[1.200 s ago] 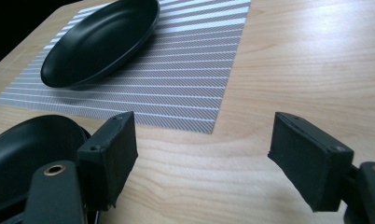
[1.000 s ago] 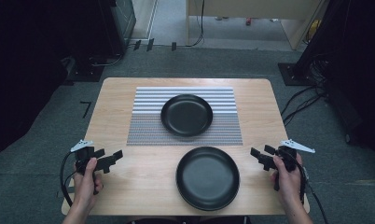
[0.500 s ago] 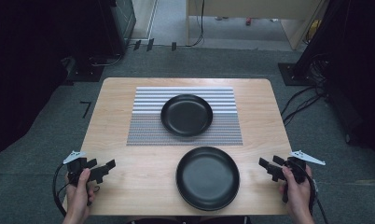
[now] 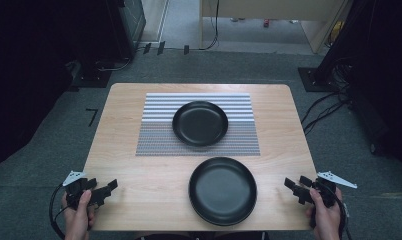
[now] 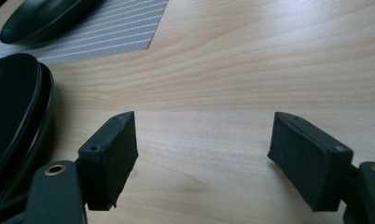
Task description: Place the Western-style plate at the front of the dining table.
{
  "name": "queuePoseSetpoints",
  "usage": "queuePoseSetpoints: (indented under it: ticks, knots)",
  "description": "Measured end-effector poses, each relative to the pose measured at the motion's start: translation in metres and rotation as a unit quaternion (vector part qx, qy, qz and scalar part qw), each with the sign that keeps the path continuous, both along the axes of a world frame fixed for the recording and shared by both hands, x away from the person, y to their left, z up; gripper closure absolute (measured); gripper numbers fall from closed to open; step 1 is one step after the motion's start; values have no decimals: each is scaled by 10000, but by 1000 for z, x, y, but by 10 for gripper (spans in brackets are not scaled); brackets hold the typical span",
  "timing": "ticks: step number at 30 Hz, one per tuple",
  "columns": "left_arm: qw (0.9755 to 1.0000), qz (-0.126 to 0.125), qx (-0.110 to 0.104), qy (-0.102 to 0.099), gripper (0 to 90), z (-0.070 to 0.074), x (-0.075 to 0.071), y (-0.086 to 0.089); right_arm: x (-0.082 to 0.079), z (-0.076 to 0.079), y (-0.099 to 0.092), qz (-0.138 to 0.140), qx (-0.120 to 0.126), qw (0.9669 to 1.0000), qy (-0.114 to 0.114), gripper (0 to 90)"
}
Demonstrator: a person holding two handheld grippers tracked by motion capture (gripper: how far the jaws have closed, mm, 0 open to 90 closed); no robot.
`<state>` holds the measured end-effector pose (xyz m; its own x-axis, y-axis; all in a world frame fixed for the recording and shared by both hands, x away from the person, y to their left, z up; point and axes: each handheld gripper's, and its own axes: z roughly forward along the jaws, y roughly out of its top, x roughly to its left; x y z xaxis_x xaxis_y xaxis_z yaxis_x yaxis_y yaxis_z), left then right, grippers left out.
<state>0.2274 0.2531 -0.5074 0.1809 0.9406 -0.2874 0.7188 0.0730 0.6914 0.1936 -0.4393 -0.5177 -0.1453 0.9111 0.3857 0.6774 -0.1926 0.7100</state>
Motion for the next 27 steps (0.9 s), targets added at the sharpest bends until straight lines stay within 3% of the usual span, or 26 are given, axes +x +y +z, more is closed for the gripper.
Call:
queuePoseSetpoints:
  ticks: [6, 9, 11, 15, 19, 21, 27]
  knots:
    - [9995, 45, 306, -116, 104, -3, -7, -2, -8, -3, 0, -64, -95, 9999, 55, 230]
    - [9989, -8, 449, -155, 104, -4, -9, -7, -10, -3, 5, -58, -275, 9996, 47, 229]
    - [9982, -24, 576, -193, 104, -5, -11, -9, -12, -4, 9, -24, -542, 9985, -22, 228]
    - [9952, -60, 951, -236, 104, -7, -12, -16, -14, -6, 24, 12, -1197, 9928, -103, 184]
    - [9896, -118, 1412, -263, 104, -9, -13, -24, -12, -7, 36, -1, -1637, 9865, -31, 136]
    - [9892, -114, 1434, -271, 101, -10, -13, -25, -11, -8, 41, 7, -1836, 9830, 18, 108]
    - [9891, -147, 1427, -323, 99, -11, -13, -24, -10, -8, 42, 48, -1846, 9828, 42, 84]
